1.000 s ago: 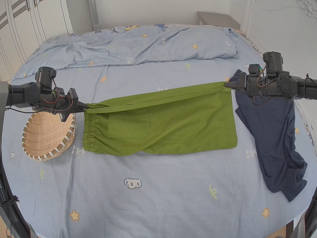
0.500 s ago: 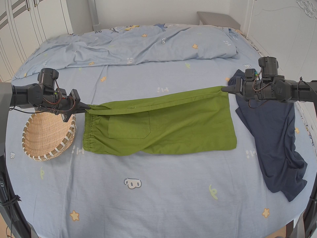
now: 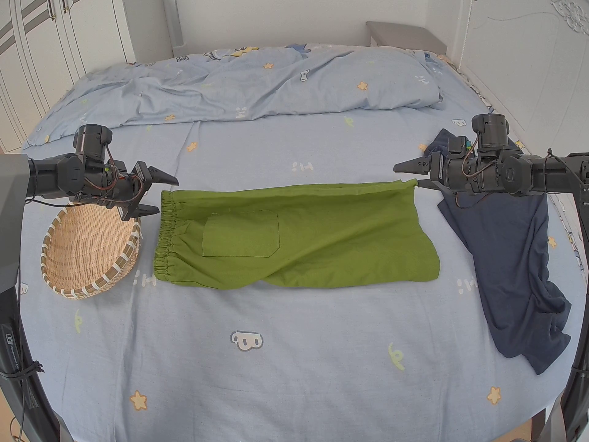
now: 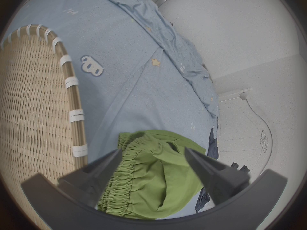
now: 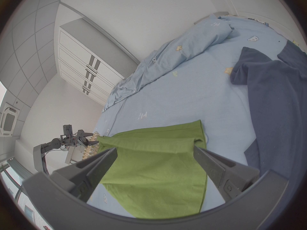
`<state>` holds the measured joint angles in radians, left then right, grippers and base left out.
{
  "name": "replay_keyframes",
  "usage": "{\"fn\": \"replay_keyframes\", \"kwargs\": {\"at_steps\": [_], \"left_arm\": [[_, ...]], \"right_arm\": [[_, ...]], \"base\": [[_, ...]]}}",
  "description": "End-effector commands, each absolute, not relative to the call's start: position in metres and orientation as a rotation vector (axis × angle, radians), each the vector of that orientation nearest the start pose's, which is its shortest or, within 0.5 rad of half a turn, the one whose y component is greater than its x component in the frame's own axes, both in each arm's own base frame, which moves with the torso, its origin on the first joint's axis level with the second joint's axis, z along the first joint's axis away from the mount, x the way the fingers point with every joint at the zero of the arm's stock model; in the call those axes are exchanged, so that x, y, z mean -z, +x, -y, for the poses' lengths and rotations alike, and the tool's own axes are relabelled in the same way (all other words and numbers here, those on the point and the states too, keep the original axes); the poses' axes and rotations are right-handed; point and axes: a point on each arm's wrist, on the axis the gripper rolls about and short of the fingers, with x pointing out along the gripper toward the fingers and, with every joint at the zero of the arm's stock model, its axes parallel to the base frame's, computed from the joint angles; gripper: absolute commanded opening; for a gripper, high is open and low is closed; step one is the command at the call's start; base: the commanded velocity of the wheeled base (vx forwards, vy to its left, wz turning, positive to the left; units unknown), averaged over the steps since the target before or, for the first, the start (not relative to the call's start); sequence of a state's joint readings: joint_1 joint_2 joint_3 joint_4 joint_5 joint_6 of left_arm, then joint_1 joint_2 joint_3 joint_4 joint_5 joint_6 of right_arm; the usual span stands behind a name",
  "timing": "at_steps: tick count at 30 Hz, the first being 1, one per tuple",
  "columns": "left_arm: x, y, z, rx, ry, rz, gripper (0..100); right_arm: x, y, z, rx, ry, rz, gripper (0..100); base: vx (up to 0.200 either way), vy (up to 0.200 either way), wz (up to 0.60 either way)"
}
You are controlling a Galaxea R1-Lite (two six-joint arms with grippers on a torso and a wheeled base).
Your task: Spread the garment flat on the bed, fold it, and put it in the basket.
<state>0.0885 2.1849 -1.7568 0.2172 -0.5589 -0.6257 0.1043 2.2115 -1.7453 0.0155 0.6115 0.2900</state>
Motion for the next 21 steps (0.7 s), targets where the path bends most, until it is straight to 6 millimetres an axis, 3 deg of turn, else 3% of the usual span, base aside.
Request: {"fn": "replay_keyframes", "kwargs": {"at_steps": [1, 8, 13, 21], "left_arm": [[-0.187, 0.445, -0.027, 0.262, -0.800, -0.726, 100], [-0.191, 0.460, -0.015, 0.272, -0.869, -0.711, 100], [-0.190, 0.459, -0.015, 0.271, -0.862, -0.713, 100], [-0.187, 0.434, -0.019, 0.275, -0.751, -0.735, 100]], "right_arm": [[-0.180, 0.451, -0.061, -0.628, 0.399, -0.592, 100], [-0.164, 0.445, -0.059, -0.614, 0.411, -0.652, 100], [-0.164, 0.434, -0.054, -0.610, 0.414, -0.651, 100], [-0.194, 0.374, -0.050, -0.623, 0.410, -0.607, 100]], "base": [[0.000, 0.000, 0.00], [0.000, 0.000, 0.00], [0.000, 0.000, 0.00], [0.000, 0.000, 0.00]]}}
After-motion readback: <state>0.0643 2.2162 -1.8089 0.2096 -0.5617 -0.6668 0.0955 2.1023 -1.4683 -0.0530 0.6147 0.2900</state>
